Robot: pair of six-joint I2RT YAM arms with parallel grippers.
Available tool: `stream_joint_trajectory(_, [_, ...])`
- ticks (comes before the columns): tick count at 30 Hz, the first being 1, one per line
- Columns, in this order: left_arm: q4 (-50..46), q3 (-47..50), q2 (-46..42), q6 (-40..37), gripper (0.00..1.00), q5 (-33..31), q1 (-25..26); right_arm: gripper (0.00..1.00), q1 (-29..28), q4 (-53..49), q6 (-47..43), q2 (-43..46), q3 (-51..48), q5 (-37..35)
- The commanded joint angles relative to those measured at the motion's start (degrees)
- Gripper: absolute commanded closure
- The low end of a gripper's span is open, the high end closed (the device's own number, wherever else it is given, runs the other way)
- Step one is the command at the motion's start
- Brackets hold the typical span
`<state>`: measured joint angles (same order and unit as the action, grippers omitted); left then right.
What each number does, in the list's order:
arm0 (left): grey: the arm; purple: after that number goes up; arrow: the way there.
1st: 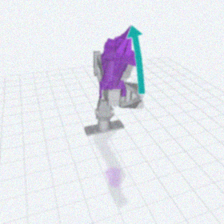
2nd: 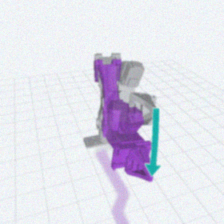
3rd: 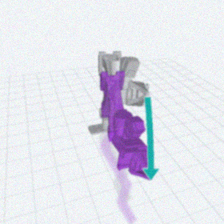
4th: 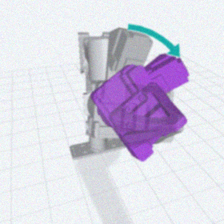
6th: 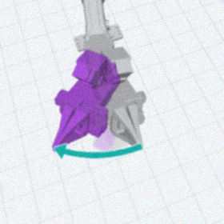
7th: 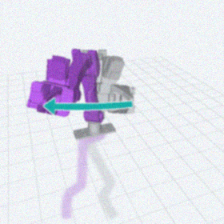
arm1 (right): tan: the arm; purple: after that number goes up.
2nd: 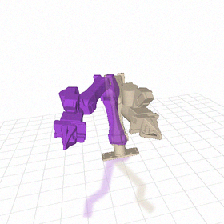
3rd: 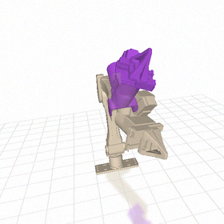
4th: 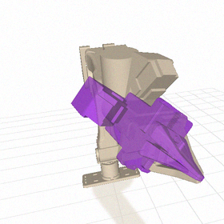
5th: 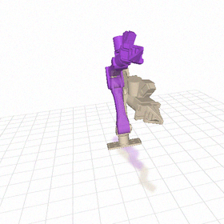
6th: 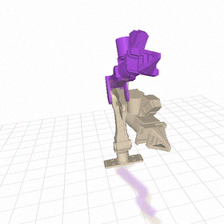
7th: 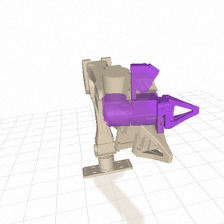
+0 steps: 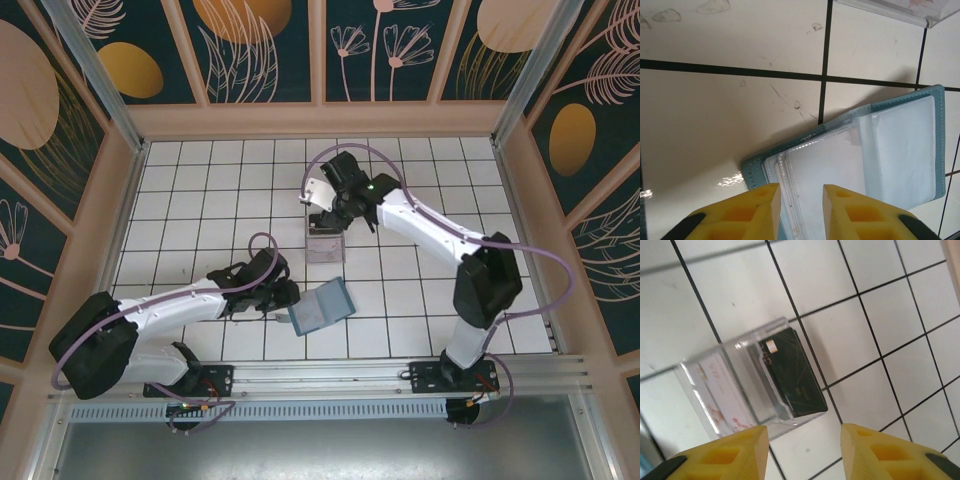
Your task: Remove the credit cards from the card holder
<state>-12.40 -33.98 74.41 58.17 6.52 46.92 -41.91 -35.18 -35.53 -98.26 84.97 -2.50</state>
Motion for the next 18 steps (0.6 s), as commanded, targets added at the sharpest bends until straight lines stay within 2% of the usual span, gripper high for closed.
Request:
stream_joint_trajectory(1, [-1.34, 0.07, -1.80, 0.38, 0.71, -0.77, -1.30, 0.60, -2.31, 6.36, 20.94, 3.95, -4.87, 3.75])
stream_joint_trajectory(4, [0.01, 1.38, -2.33, 0.55, 0.72, 0.40, -2.60, 0.68, -3.27, 6.78, 37.00, 4.57, -7.10, 7.14])
stream_joint_trajectory(7, [0.69, 2.05, -2.61, 0.71, 0.72, 1.07, -3.56, 0.70, -5.90, 5.17, 46.80, 4.23, -9.18, 9.80])
stream_joint_trajectory(11, [1.09, 3.74, -3.75, 1.20, 0.72, 2.15, -5.16, 0.66, -10.10, 1.23, 51.68, 2.24, -10.15, 8.89])
stream_joint_trajectory(18, [1.48, 9.10, -8.66, 1.29, 0.71, 3.81, -10.18, 0.61, -14.84, 1.19, 58.12, -0.60, -14.13, 9.14])
